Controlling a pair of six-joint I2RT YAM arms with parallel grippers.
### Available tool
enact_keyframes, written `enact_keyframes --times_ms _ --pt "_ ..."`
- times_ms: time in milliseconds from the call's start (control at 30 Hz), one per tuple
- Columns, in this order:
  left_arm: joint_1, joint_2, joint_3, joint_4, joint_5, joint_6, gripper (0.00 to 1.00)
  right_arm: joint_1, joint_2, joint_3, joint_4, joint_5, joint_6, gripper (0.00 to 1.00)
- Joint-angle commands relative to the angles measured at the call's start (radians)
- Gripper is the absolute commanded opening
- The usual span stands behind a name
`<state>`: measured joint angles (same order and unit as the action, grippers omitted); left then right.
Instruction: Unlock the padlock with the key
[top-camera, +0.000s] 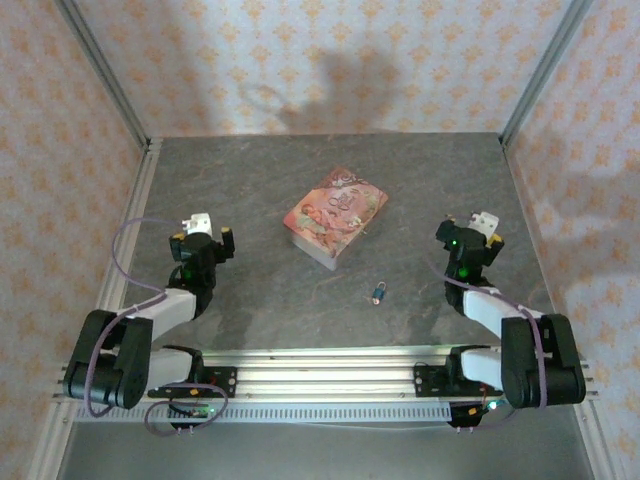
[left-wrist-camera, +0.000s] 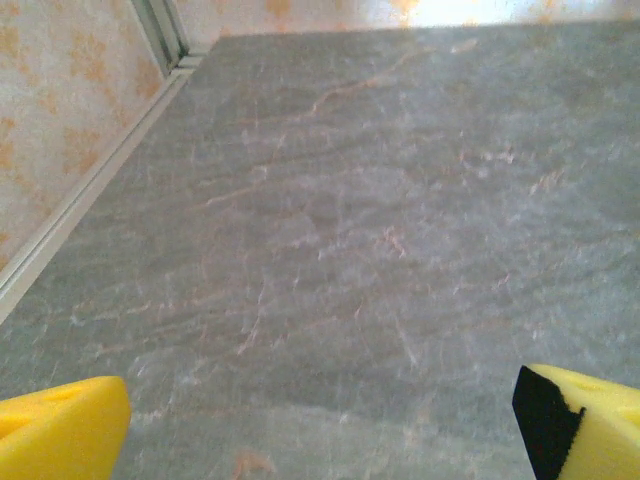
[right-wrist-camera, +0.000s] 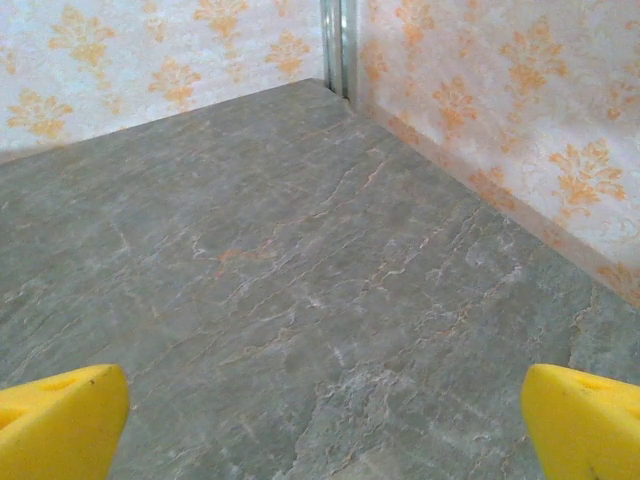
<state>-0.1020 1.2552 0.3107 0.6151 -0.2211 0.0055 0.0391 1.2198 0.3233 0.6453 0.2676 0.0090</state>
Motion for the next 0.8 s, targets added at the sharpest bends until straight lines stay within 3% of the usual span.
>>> enact_keyframes --times_ms 0,200,300,367,433,767 --pt "0.013 0.056 -0.003 0.193 0.024 0.017 1.0 -0.007 0.044 0.002 0.096 -0.097 -0.005 0.99" --pt "0.015 0.217 0.032 0.253 0.072 0.037 1.0 -0.006 0.204 -0.033 0.281 -0.096 -0.002 0.99" --pt "0.024 0.242 0.103 0.152 0.091 0.033 1.0 -0.006 0.318 0.022 0.3 -0.066 -0.001 0.99" --pt "0.053 0.242 0.116 0.127 0.125 0.008 1.0 -0.001 0.287 0.082 0.132 -0.072 -0.003 0.99" --pt "0.055 0.242 0.116 0.128 0.127 0.007 1.0 0.005 0.315 0.061 0.217 -0.064 -0.014 0.99" --pt "0.055 0.242 0.116 0.126 0.126 0.009 1.0 0.008 0.298 0.071 0.171 -0.064 -0.014 0.99"
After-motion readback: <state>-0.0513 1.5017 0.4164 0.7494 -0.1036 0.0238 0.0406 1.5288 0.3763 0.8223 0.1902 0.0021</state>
